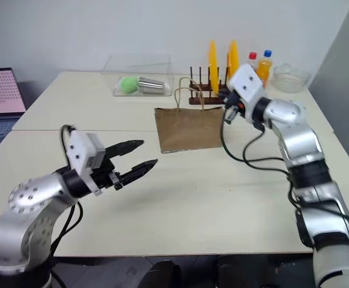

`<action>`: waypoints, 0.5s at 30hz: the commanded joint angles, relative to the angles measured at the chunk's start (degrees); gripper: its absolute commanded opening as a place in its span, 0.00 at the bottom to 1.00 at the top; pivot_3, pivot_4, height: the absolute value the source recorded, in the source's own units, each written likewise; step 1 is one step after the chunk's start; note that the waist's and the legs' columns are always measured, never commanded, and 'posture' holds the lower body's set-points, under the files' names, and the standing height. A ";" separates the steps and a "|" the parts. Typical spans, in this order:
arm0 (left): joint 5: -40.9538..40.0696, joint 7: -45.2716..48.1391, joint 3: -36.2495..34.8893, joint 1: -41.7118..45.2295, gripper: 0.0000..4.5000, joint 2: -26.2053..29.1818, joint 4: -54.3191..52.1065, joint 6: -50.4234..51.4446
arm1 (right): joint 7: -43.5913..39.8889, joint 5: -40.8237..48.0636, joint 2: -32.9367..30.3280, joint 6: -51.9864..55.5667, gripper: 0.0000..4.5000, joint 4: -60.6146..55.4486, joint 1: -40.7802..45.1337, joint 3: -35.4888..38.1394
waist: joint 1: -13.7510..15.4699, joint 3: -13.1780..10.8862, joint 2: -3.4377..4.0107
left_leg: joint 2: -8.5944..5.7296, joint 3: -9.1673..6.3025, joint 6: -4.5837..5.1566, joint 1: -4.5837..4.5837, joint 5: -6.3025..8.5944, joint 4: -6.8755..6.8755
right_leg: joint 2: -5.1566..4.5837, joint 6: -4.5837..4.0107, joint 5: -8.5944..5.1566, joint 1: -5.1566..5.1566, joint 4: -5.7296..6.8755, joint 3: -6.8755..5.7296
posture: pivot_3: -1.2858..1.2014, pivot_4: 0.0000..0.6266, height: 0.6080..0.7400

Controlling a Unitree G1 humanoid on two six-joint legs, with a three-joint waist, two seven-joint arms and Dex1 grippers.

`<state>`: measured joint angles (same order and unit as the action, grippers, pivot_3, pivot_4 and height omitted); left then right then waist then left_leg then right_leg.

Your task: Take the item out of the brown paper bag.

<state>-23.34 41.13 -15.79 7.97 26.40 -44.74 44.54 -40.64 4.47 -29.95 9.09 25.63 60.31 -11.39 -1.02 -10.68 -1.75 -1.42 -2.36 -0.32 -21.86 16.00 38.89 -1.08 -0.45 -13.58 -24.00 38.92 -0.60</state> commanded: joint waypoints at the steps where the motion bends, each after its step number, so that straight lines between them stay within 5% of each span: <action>1: -2.70 -6.64 -0.41 -2.35 0.71 -1.38 -7.72 3.06 | 0.25 -5.31 2.07 -9.79 0.01 16.96 9.82 -0.90 | -0.09 0.00 0.00 | 0.00 0.01 0.00 -0.01 0.00 0.00 | 0.00 0.00 0.00 -0.01 0.00 0.00 | 0.52 0.24 1.00; 7: -5.18 -11.00 -0.29 -4.38 0.71 -0.41 -10.83 4.01 | 6.66 -17.57 8.65 -19.55 0.01 44.35 23.87 -7.23 | -0.61 0.00 0.00 | 0.03 0.04 -0.04 0.03 -0.02 -0.11 | 0.01 -0.12 -0.02 -0.04 0.03 0.02 | 0.52 0.24 1.00; 15: -4.40 -12.15 3.84 -5.82 0.71 2.47 -9.71 0.99 | 9.10 -27.92 13.08 -20.74 0.01 51.88 25.26 -12.72 | -0.48 -0.02 0.05 | 0.01 0.02 -0.08 -0.02 -0.03 -0.11 | -0.01 -0.14 -0.03 -0.07 0.01 0.03 | 0.52 0.24 1.00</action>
<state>-27.97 29.27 -12.75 2.51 28.14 -53.66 47.38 -31.18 -22.15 -16.34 -10.15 77.84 84.21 -23.93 -1.50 -10.71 -1.70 -1.41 -2.33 -0.40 -21.88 15.97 38.77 -1.09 -0.60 -13.61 -24.08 38.91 -0.57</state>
